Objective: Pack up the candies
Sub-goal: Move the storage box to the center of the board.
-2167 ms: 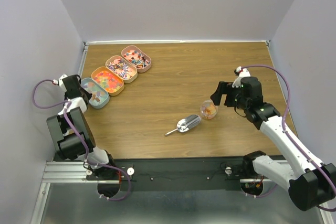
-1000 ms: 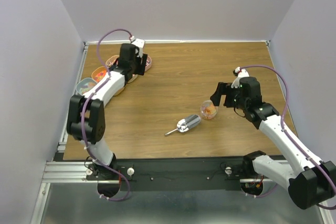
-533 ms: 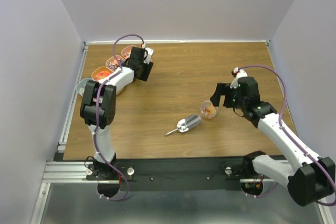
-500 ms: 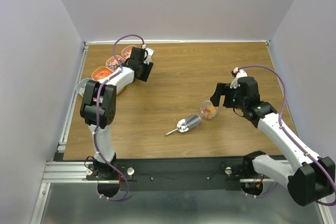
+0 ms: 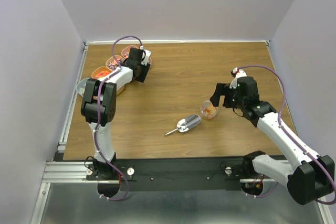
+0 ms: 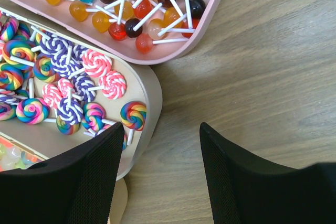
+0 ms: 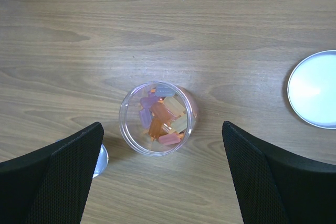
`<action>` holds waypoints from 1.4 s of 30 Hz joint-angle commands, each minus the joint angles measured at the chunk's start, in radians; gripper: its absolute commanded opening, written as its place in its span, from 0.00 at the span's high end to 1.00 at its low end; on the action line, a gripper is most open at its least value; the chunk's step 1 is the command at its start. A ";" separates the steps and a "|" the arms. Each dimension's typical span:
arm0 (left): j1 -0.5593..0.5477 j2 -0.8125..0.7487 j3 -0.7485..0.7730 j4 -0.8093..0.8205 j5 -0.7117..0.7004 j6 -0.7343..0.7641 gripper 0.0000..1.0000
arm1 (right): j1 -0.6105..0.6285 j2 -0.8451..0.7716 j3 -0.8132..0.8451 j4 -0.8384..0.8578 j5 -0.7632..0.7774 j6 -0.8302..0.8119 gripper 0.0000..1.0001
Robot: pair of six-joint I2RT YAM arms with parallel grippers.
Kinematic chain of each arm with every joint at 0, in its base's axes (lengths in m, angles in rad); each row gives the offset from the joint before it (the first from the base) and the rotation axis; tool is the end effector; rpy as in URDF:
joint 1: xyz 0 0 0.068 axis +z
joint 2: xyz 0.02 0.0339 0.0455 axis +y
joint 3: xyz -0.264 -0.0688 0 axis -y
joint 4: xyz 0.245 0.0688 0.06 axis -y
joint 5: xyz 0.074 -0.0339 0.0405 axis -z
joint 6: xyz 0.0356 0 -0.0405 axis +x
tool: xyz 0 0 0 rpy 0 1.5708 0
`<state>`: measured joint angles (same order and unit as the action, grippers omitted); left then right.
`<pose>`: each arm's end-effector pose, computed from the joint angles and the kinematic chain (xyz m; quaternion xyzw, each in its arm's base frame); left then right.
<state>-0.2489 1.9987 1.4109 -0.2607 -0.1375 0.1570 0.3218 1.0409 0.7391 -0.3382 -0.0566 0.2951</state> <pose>0.4266 -0.1034 0.1858 0.1643 0.9190 0.0480 0.3551 0.2139 0.0734 0.2603 -0.0246 0.8930 0.1603 0.4197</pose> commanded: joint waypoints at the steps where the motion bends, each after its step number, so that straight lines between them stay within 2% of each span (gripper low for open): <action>1: 0.007 -0.006 0.003 -0.006 0.030 0.004 0.33 | 0.006 0.007 -0.009 0.015 0.021 -0.010 0.00; 9: 0.013 -0.057 -0.024 -0.002 0.049 -0.010 0.33 | 0.006 -0.001 -0.010 0.014 0.023 -0.010 0.00; 16: 0.049 -0.234 -0.105 0.011 0.058 -0.042 0.33 | 0.006 0.005 -0.010 0.015 0.015 -0.008 0.00; 22: 0.085 -0.320 -0.210 0.021 0.073 -0.071 0.33 | 0.005 0.002 -0.010 0.015 0.008 -0.008 0.00; 30: 0.129 -0.340 -0.334 0.034 0.073 -0.103 0.34 | 0.006 -0.007 -0.010 0.015 0.006 -0.008 0.00; 42: 0.137 -0.241 -0.323 0.054 0.104 -0.077 0.34 | 0.006 0.002 -0.009 0.015 0.003 -0.008 0.00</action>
<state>-0.1131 1.7069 1.0679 -0.2234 -0.0723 0.0738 0.3218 1.0409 0.7391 -0.3378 -0.0570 0.2951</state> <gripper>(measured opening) 0.662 0.996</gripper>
